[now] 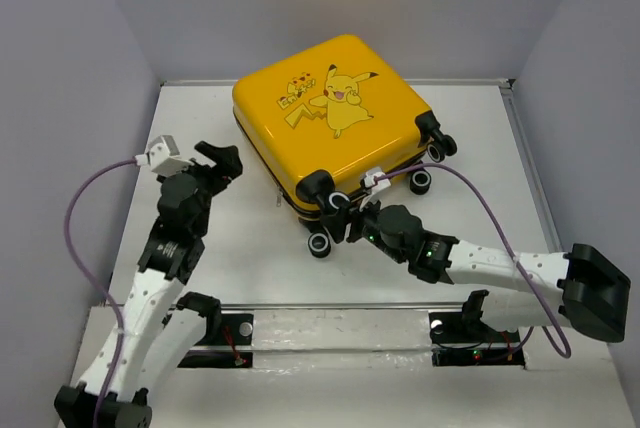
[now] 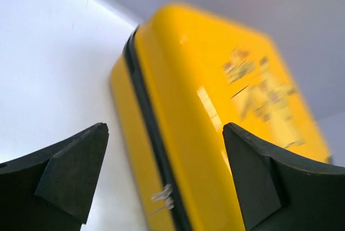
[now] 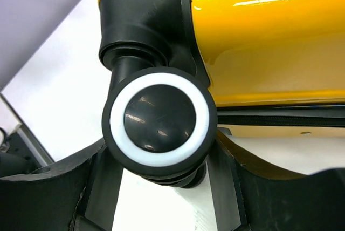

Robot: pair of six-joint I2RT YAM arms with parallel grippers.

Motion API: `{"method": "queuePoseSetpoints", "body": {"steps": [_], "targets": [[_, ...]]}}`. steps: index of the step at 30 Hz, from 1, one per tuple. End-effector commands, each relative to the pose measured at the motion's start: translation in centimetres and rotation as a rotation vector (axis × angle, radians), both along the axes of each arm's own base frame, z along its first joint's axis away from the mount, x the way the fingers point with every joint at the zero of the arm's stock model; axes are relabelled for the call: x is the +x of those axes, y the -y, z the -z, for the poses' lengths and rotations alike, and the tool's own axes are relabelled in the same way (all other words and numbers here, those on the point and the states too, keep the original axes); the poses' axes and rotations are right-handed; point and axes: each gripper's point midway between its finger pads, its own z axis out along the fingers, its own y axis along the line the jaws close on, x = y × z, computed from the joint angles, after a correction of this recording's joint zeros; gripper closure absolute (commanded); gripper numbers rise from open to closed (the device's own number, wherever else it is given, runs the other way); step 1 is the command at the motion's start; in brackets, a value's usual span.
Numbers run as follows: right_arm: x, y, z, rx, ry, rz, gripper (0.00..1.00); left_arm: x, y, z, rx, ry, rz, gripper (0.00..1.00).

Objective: Pack the luggage

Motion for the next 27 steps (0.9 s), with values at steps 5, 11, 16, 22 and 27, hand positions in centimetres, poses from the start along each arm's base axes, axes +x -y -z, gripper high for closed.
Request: {"method": "queuePoseSetpoints", "body": {"steps": [5,11,16,22,27], "targets": [[-3.0,1.4,-4.6,-0.087,0.013,-0.056,0.0,-5.9,-1.7,-12.5,0.115,0.237,0.047,0.01],[-4.3,7.5,-8.2,-0.093,0.01,0.026,0.0,-9.2,1.3,-8.5,0.109,0.23,0.267,0.01],[-5.3,12.8,-11.3,-0.021,0.054,0.104,0.0,-11.7,2.1,-8.5,0.099,0.304,0.346,0.01],[-5.7,16.4,-10.7,0.078,0.042,0.198,0.0,-12.4,2.1,-8.4,0.118,0.341,0.359,0.01],[-5.5,16.4,-9.9,0.074,0.027,0.213,0.0,-11.9,2.5,-8.0,0.123,0.319,0.382,0.01]]}}
